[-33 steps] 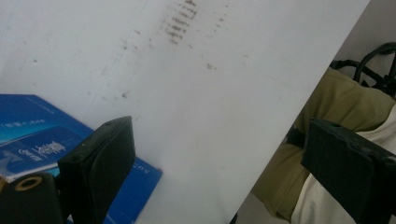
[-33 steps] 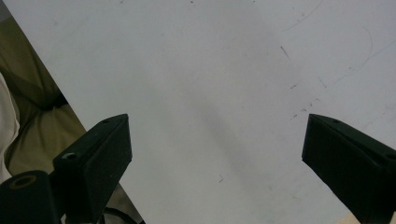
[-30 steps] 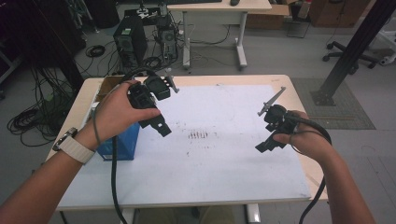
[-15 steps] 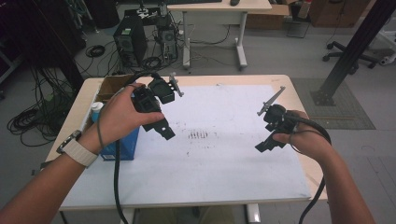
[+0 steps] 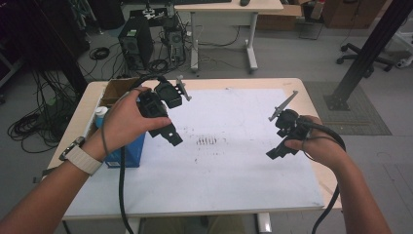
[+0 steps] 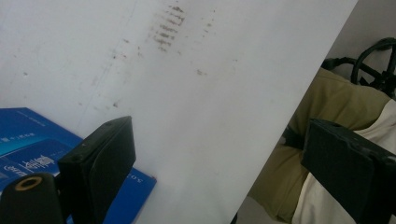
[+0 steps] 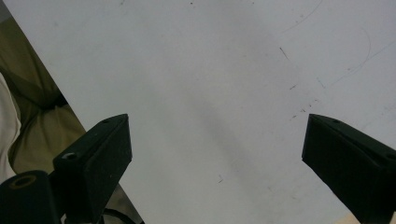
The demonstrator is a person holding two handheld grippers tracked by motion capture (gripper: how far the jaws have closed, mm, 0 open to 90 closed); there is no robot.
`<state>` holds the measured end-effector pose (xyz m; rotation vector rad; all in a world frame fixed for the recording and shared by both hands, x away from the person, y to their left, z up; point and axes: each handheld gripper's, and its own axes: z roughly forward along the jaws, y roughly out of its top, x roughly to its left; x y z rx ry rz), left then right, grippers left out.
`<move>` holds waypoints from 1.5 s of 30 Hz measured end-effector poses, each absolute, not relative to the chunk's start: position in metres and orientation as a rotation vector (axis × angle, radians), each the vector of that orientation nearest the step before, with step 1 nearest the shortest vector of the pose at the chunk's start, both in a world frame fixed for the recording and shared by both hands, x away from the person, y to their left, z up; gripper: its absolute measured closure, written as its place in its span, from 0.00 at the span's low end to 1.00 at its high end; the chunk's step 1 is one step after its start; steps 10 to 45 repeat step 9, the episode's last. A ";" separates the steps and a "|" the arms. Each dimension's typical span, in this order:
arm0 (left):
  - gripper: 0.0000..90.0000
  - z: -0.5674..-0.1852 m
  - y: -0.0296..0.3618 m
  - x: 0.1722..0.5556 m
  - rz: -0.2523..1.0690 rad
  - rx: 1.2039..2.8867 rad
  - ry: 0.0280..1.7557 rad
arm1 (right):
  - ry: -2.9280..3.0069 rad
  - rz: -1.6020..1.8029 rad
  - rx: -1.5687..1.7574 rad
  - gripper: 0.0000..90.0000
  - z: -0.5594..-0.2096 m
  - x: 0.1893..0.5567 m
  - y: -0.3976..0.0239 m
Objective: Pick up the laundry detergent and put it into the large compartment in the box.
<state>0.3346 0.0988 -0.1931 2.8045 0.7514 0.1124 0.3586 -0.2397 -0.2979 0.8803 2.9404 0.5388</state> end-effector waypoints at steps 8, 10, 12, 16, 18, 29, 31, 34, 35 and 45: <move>0.11 -0.194 0.099 0.334 0.111 2.799 0.752 | 2.936 0.540 0.884 0.09 -0.298 0.357 -0.242; 0.11 -0.194 0.099 0.334 0.110 2.801 0.752 | 2.936 0.540 0.884 0.09 -0.298 0.357 -0.242; 0.11 -0.194 0.099 0.334 0.110 2.801 0.752 | 2.936 0.540 0.884 0.09 -0.298 0.357 -0.242; 0.11 -0.194 0.099 0.334 0.110 2.801 0.752 | 2.936 0.540 0.884 0.09 -0.298 0.357 -0.242; 0.11 -0.194 0.099 0.334 0.110 2.801 0.752 | 2.936 0.540 0.884 0.09 -0.298 0.357 -0.242; 0.11 -0.194 0.099 0.334 0.110 2.801 0.752 | 2.936 0.540 0.884 0.09 -0.298 0.357 -0.242; 0.11 -0.194 0.099 0.334 0.110 2.801 0.752 | 2.936 0.540 0.884 0.09 -0.298 0.357 -0.242; 0.11 -0.194 0.099 0.334 0.110 2.801 0.752 | 2.936 0.540 0.884 0.09 -0.298 0.357 -0.242; 0.11 -0.194 0.099 0.334 0.110 2.801 0.752 | 2.936 0.540 0.884 0.09 -0.298 0.357 -0.242; 0.11 -0.194 0.099 0.334 0.110 2.801 0.752 | 2.936 0.540 0.884 0.09 -0.298 0.357 -0.242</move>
